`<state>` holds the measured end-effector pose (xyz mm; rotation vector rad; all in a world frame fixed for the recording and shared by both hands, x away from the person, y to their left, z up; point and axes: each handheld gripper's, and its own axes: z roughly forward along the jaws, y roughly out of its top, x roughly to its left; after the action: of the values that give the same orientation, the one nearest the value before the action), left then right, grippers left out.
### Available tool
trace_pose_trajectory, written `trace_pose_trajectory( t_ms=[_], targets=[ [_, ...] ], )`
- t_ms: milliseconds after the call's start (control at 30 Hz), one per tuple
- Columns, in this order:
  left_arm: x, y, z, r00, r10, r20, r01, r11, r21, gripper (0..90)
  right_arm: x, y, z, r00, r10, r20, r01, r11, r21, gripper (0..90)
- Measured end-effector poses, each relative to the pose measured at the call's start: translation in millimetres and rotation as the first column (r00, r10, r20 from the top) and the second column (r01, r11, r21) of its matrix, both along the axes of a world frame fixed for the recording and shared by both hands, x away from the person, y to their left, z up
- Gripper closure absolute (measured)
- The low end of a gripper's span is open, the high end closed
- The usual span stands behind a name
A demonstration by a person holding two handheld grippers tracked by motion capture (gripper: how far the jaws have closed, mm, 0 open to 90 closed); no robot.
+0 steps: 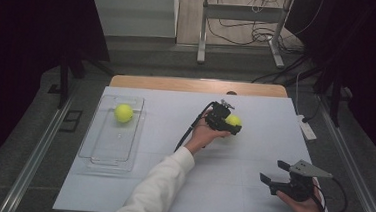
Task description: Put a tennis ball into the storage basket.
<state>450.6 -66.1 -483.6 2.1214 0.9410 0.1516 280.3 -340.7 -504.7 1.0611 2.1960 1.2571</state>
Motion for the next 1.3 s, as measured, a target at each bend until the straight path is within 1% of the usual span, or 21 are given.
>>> trace_pose_trajectory(
  t_ms=[133,367,567,867,1033,1300],
  targets=[
    [-4.5,2.9,3.9,1.0,0.0,0.005,0.0,0.9999,-0.01,27.0,-0.1,0.2,0.2,1.0,0.0,0.001,0.0,1.0,-0.004,14.7],
    [-10.2,8.4,8.0,0.9999,0.004,0.014,-0.004,0.9999,-0.017,27.0,0.1,0.8,0.0,1.0,0.003,0.001,-0.003,1.0,-0.003,14.7],
    [-15.5,12.0,11.2,0.9997,-0.002,0.025,0.003,0.9997,-0.026,27.0,0.2,0.8,0.0,1.0,0.002,0.001,-0.002,1.0,-0.006,14.7],
    [-21.2,13.2,14.9,0.9988,-0.009,0.048,0.01,0.9997,-0.021,27.0,0.4,1.1,-0.3,1.0,0.002,0.0,-0.002,1.0,-0.006,14.7],
    [-22.1,13.6,16.2,0.9986,-0.015,0.051,0.016,0.9996,-0.024,27.0,0.4,0.7,-0.4,1.0,0.002,-0.001,-0.002,1.0,-0.006,14.7],
    [-25.9,15.9,22.0,0.9979,-0.017,0.062,0.018,0.9995,-0.024,27.0,1.0,0.7,-1.1,1.0,0.001,-0.003,-0.001,1.0,-0.007,14.7]
  ],
)
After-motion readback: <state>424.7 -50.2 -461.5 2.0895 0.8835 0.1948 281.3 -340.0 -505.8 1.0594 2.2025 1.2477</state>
